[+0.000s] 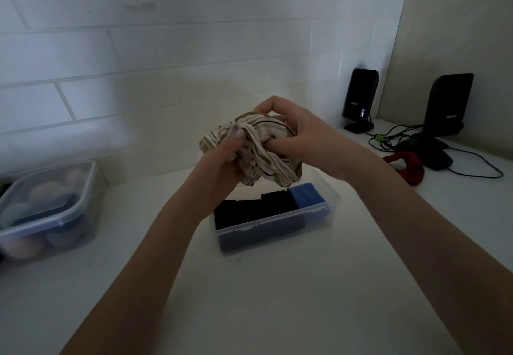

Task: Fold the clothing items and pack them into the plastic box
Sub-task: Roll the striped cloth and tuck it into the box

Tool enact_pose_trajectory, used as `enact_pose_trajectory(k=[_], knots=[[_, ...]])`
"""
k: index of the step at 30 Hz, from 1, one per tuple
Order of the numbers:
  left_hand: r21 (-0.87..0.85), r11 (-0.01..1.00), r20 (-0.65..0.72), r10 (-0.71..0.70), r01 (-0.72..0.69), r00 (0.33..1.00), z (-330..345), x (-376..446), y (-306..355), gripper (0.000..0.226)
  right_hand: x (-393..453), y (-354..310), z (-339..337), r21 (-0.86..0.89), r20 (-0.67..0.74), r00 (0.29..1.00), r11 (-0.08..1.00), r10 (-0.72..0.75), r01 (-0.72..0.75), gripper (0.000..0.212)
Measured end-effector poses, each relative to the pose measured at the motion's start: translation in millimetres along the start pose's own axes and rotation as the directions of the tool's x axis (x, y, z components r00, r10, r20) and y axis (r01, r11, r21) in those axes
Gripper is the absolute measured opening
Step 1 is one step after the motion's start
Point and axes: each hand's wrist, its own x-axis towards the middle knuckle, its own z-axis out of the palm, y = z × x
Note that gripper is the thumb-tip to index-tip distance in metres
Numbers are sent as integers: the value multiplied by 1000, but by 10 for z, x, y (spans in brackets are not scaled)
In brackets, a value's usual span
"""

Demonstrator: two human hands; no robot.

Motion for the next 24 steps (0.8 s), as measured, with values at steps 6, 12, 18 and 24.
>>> enact_pose_trajectory(k=[6, 12, 18, 24], knots=[[-39, 999, -5, -3, 3, 1000, -20, 19, -7, 69, -13, -32, 39, -97, -21, 999, 995, -42, 40, 27], [-83, 993, -64, 79, -84, 995, -46, 38, -34, 38, 17, 84, 19, -10, -78, 996, 999, 47, -48, 25], [-164, 986, -74, 17, -29, 997, -74, 15, -6, 48, 62, 62, 6, 451, -69, 994, 891, 90, -49, 24], [-165, 972, 225, -127, 166, 966, -43, -68, 47, 29, 112, 137, 2, 707, -187, 956, 707, 226, -29, 18]])
